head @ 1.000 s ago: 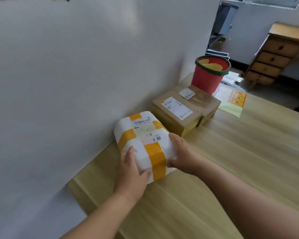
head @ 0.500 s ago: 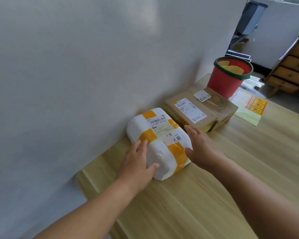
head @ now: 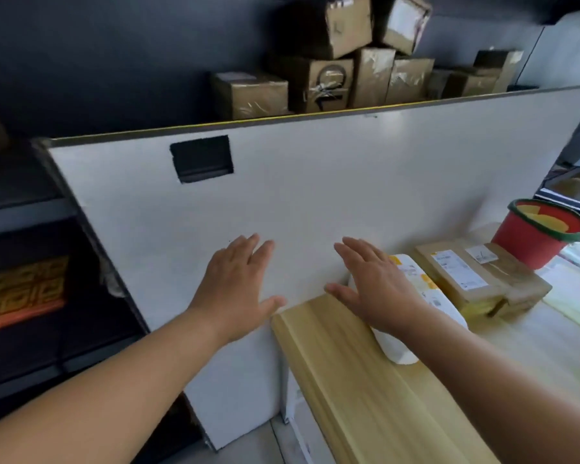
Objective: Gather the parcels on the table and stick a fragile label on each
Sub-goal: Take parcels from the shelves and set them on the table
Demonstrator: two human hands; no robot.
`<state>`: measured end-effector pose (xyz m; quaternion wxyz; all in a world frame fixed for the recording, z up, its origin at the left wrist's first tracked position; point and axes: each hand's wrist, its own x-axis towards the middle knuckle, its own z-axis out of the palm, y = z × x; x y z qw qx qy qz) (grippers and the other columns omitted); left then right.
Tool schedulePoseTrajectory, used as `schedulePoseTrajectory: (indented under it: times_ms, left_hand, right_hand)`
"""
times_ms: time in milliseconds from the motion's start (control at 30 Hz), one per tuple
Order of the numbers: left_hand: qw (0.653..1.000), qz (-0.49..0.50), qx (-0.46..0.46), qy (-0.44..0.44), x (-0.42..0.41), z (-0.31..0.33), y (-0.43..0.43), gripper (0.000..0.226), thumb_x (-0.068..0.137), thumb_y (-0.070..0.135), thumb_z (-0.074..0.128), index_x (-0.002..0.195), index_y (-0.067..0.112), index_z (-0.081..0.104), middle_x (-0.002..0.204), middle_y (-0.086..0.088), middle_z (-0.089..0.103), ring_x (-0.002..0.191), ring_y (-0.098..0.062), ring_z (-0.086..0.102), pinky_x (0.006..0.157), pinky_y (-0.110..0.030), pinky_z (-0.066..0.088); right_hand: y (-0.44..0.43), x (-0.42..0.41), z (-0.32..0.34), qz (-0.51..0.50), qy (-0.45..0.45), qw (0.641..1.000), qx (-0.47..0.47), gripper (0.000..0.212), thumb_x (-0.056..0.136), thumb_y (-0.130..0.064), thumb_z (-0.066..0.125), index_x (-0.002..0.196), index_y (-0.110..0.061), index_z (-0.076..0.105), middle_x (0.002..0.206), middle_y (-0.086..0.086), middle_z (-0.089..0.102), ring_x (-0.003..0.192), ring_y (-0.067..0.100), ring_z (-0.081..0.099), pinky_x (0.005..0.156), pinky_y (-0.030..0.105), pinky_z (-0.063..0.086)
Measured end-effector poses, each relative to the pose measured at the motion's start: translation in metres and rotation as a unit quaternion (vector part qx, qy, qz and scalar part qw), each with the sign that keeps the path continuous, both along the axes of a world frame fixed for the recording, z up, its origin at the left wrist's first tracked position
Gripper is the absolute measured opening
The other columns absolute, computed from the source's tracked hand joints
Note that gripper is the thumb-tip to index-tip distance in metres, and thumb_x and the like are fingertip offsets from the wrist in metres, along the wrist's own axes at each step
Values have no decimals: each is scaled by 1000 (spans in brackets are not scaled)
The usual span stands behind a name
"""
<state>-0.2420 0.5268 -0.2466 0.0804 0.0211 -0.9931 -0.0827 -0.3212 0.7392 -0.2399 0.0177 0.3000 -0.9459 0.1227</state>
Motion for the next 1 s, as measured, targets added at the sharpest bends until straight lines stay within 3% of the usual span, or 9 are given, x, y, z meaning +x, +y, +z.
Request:
schedulePoseTrajectory:
  times_ms: [133, 267, 467, 667, 867, 1000]
  left_hand:
    - [998, 50, -8, 32, 84, 38, -65, 88, 86, 63, 47, 152, 21, 6, 159, -1, 11, 146, -19, 8, 119, -39, 9]
    - [992, 89, -16, 85, 180, 73, -128, 81, 82, 61, 56, 146, 23, 24, 146, 4, 37, 136, -17, 31, 114, -41, 24]
    - [976, 183, -45, 106, 319, 104, -225, 84, 82, 64, 54, 148, 24, 22, 152, 3, 31, 141, -16, 25, 116, -39, 22]
    - [952, 277, -60, 119, 427, 128, -300, 85, 80, 64, 57, 148, 24, 24, 151, 4, 33, 139, -16, 28, 114, -38, 23]
    - [923, 359, -56, 126, 490, 143, -368, 85, 80, 65, 57, 148, 24, 25, 151, 3, 34, 138, -17, 31, 112, -39, 28]
    - [907, 392, -64, 139, 507, 150, -409, 84, 80, 67, 55, 147, 25, 27, 149, 3, 36, 136, -19, 32, 110, -40, 29]
  right_hand:
    - [-74, 63, 38, 69, 50, 996, -2, 70, 93, -55, 46, 150, -21, 25, 157, 0, 24, 144, 18, 20, 116, 33, 19]
    - [-152, 138, 72, 124, 79, 989, 0, 67, 94, -56, 42, 149, -22, 28, 155, -1, 29, 141, 18, 29, 114, 33, 25]
    - [-270, 251, 108, 204, 97, 974, -25, 59, 94, -53, 46, 145, -25, 37, 147, -4, 42, 130, 17, 43, 103, 32, 39]
    - [-373, 335, 130, 289, 114, 950, -30, 61, 94, -55, 43, 145, -23, 37, 147, -3, 41, 128, 15, 45, 100, 30, 39]
    - [-460, 383, 146, 353, 127, 926, -48, 61, 94, -56, 44, 145, -23, 36, 148, -3, 40, 133, 16, 40, 105, 32, 37]
    - [-510, 394, 156, 380, 145, 912, -56, 60, 94, -55, 44, 145, -24, 35, 147, -3, 42, 130, 16, 43, 100, 31, 40]
